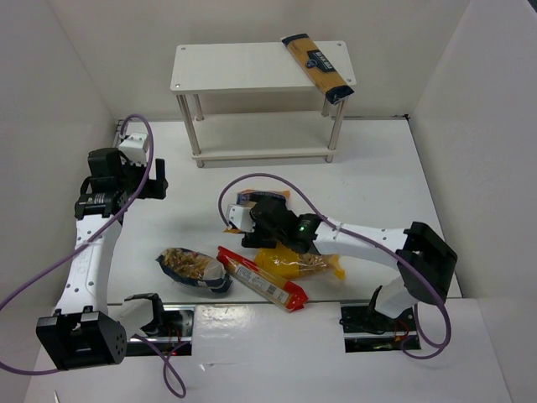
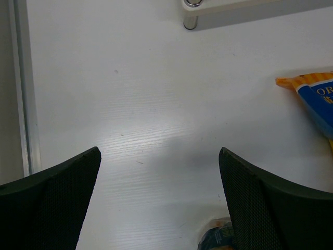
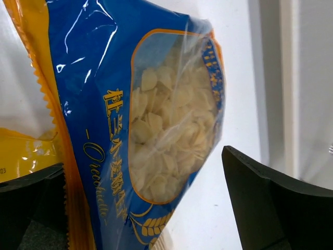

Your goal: Place and organize the pasta boxes and bags onto the shelf

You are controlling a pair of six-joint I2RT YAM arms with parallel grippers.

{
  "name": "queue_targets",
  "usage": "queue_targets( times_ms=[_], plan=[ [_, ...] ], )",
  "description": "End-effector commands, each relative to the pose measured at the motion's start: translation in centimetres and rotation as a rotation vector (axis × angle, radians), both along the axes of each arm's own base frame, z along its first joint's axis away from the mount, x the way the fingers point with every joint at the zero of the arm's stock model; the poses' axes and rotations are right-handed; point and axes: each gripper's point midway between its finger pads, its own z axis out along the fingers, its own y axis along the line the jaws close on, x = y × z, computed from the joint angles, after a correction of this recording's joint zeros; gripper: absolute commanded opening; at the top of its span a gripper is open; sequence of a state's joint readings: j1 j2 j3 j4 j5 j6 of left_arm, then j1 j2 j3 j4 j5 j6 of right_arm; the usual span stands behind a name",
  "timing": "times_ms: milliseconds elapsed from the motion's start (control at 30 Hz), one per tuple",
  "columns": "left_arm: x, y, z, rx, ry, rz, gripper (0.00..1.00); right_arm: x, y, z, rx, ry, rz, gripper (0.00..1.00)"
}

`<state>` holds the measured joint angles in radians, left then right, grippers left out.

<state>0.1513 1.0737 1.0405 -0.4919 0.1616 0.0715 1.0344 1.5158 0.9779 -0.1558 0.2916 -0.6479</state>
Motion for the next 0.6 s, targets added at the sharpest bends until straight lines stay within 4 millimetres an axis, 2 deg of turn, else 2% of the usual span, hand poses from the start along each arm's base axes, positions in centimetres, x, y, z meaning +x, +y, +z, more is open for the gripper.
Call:
queue_targets(
  times_ms=[0, 100, 167, 267, 333, 433, 467, 500, 567],
  plan=[
    [0.4, 0.0, 0.5, -0.012, -0.028, 0.003, 1.0, 0.3, -0.1, -0.8, 0.026, 0.082, 0.008, 1.0],
    [0.4, 0.0, 0.5, -0.012, -0.028, 0.003, 1.0, 0.2, 0.0, 0.1, 0.1, 0.175, 0.052, 1.0],
    [0.4, 0.0, 0.5, -0.004, -0.028, -0.001, 1.0, 0.1, 0.5, 1.9, 0.153, 0.171, 0.082, 1.0],
    [0.4, 0.0, 0.5, -0.004, -0.028, -0.001, 1.0, 0.2, 0.7, 1.7, 0.153, 0.171, 0.082, 1.0],
    [0.4, 0.0, 0.5, -0.004, -0.028, -0.001, 1.0, 0.5, 0.8, 1.1, 0.132, 0.17, 0.078, 1.0],
    [0.4, 0.0, 0.5, -0.004, -0.028, -0.001, 1.0, 0.7, 1.0, -1.1, 0.095, 0.201, 0.072, 1.0],
    [0.4, 0.0, 0.5, -0.004, -0.028, -0.001, 1.0, 0.7, 1.0, -2.4, 0.07, 0.222, 0.069, 0.99],
    [0.3, 0.0, 0.8, -0.002, -0.039, -0.002, 1.0, 0.9, 1.2, -2.7, 0.06, 0.222, 0.074, 0.99],
    [0.3, 0.0, 0.8, -0.002, -0.039, -0.002, 1.0, 0.6, 1.0, -4.6, 0.023, 0.262, 0.076, 0.95]
  ],
)
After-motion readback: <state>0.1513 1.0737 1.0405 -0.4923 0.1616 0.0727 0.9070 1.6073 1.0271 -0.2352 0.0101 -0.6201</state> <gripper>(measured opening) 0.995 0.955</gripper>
